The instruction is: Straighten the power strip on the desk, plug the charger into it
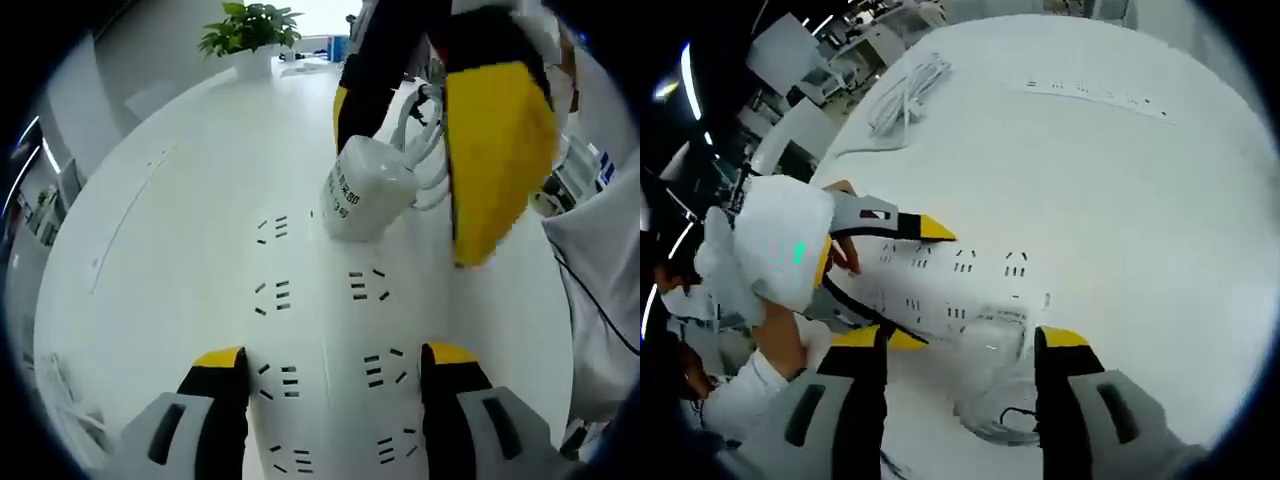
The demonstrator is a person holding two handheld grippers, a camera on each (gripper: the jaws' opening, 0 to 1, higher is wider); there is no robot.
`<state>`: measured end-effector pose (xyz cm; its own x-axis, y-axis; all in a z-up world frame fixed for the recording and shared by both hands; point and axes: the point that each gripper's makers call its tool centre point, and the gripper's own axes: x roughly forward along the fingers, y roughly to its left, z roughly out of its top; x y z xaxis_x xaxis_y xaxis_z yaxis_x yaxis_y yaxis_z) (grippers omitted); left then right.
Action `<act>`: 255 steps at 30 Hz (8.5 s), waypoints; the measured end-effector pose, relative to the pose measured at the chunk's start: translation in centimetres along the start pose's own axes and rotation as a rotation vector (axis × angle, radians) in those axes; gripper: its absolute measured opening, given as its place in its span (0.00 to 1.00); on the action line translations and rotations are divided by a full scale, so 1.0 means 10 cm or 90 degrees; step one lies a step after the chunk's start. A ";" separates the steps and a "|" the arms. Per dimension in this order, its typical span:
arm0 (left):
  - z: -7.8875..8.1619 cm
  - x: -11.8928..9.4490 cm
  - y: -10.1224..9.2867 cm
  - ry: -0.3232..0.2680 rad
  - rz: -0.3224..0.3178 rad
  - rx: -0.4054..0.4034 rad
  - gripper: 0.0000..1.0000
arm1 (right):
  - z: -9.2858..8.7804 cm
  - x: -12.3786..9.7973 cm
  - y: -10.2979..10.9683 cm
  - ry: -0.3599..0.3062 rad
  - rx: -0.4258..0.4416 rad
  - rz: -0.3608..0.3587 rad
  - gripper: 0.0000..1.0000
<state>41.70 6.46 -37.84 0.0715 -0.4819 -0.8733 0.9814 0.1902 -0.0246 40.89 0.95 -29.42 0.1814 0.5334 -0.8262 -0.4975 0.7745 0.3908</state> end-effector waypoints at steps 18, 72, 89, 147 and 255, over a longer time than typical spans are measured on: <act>0.00 -0.01 0.00 -0.003 0.000 0.000 0.71 | 0.03 -0.50 0.06 -0.363 -0.329 0.056 0.49; -0.02 -0.01 0.01 -0.007 -0.002 0.000 0.71 | -0.05 0.27 -0.09 -0.397 -0.757 0.195 0.42; -0.02 -0.01 0.01 -0.008 -0.003 0.003 0.71 | -0.06 0.27 -0.04 -0.399 -0.779 0.210 0.33; 0.03 0.02 -0.18 -0.013 -0.045 0.079 0.71 | -0.38 0.18 0.08 -0.389 -0.709 0.144 0.32; -0.69 -0.99 -1.25 -0.386 0.236 -0.376 0.96 | -1.15 -0.76 -0.34 -0.447 -0.330 -0.031 0.97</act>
<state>27.53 14.76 -32.28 0.6082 -0.6363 -0.4745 0.6382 0.7475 -0.1842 31.49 -9.69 -29.12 0.6074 0.7227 -0.3298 -0.7685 0.6397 -0.0134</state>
